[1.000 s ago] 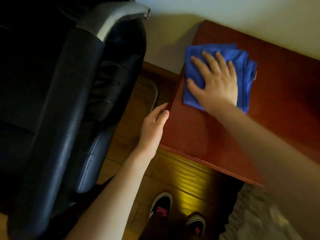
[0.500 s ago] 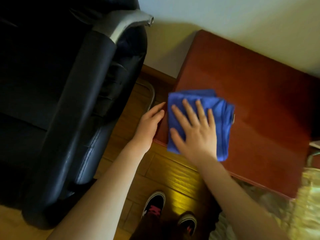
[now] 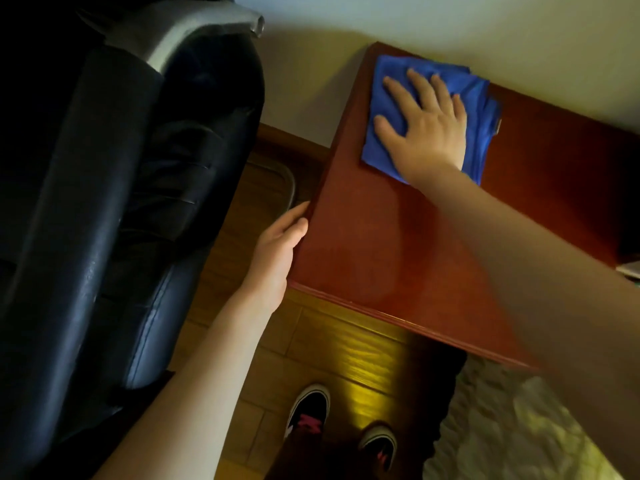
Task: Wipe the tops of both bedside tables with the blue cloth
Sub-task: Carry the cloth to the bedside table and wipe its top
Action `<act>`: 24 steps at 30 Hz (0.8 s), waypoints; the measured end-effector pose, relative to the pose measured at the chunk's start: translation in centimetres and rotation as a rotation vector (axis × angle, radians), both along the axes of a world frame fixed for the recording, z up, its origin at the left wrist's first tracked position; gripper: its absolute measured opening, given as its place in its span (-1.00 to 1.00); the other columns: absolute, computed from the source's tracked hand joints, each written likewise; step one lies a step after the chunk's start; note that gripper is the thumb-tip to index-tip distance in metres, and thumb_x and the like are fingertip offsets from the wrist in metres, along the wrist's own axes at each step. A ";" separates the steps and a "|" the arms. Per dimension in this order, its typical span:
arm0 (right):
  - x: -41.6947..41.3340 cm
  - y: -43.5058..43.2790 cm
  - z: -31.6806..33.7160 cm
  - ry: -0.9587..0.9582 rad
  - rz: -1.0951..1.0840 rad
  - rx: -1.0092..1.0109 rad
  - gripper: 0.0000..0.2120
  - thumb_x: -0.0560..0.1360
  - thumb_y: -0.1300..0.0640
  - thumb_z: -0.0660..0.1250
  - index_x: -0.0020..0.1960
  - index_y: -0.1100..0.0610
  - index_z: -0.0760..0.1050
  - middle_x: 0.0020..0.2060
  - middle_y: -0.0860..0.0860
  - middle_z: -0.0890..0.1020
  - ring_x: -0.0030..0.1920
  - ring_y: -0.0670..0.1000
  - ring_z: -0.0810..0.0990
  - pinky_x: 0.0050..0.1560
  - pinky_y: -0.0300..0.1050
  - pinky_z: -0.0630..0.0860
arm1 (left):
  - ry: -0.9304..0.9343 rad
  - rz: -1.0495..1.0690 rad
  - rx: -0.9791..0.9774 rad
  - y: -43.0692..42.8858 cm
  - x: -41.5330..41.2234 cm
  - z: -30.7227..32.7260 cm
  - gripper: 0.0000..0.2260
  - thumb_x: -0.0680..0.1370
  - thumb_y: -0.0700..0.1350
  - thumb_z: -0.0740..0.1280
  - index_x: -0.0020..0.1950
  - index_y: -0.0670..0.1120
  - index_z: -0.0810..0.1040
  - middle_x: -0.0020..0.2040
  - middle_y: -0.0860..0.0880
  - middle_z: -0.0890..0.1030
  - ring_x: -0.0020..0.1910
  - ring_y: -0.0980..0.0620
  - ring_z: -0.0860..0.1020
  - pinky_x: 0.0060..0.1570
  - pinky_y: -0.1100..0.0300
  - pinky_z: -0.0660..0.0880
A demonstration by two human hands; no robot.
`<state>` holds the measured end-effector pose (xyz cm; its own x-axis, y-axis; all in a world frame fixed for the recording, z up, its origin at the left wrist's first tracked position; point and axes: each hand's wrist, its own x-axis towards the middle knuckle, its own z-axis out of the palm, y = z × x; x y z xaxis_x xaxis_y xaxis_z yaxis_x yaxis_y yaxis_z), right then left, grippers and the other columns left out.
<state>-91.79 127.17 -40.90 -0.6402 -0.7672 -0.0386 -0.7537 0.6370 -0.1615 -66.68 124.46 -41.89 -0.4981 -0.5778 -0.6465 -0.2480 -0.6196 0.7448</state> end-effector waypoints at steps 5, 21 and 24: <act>2.4 2.3 0.3 -0.021 -0.003 -0.004 -0.45 0.53 -0.27 0.03 0.51 -0.21 0.16 0.55 -0.08 0.18 0.56 0.09 0.06 0.53 0.14 -0.05 | -0.086 -0.064 -0.117 0.0 0.1 0.4 -0.78 0.61 -0.03 0.25 0.18 0.21 0.57 0.23 0.02 0.62 0.23 0.04 0.58 0.28 -0.05 0.49; 12.7 14.8 2.5 -0.232 -0.075 -0.081 -0.46 0.59 -0.19 0.04 0.53 -0.10 0.15 0.54 -0.07 0.22 0.57 0.05 0.05 0.53 0.15 0.03 | -0.236 -0.123 -0.190 1.0 -0.2 2.9 -0.65 0.65 -0.01 0.14 0.44 0.08 0.39 0.33 -0.01 0.52 0.22 0.03 0.53 0.23 -0.01 0.50; 13.2 17.3 3.7 -0.150 -0.373 -0.096 -0.40 0.56 -0.23 0.09 0.54 -0.04 0.15 0.52 -0.03 0.27 0.53 0.13 0.16 0.45 0.15 0.17 | -0.243 -0.135 -0.189 1.6 -0.2 3.5 -0.62 0.64 -0.05 0.17 0.48 0.05 0.34 0.39 -0.02 0.47 0.27 0.03 0.49 0.19 0.11 0.47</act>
<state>-78.59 144.47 -37.19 -0.8678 -0.4883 -0.0922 -0.4376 0.8388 -0.3239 -66.92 126.11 -38.35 -0.4222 -0.6385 -0.6434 -0.5030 -0.4255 0.7523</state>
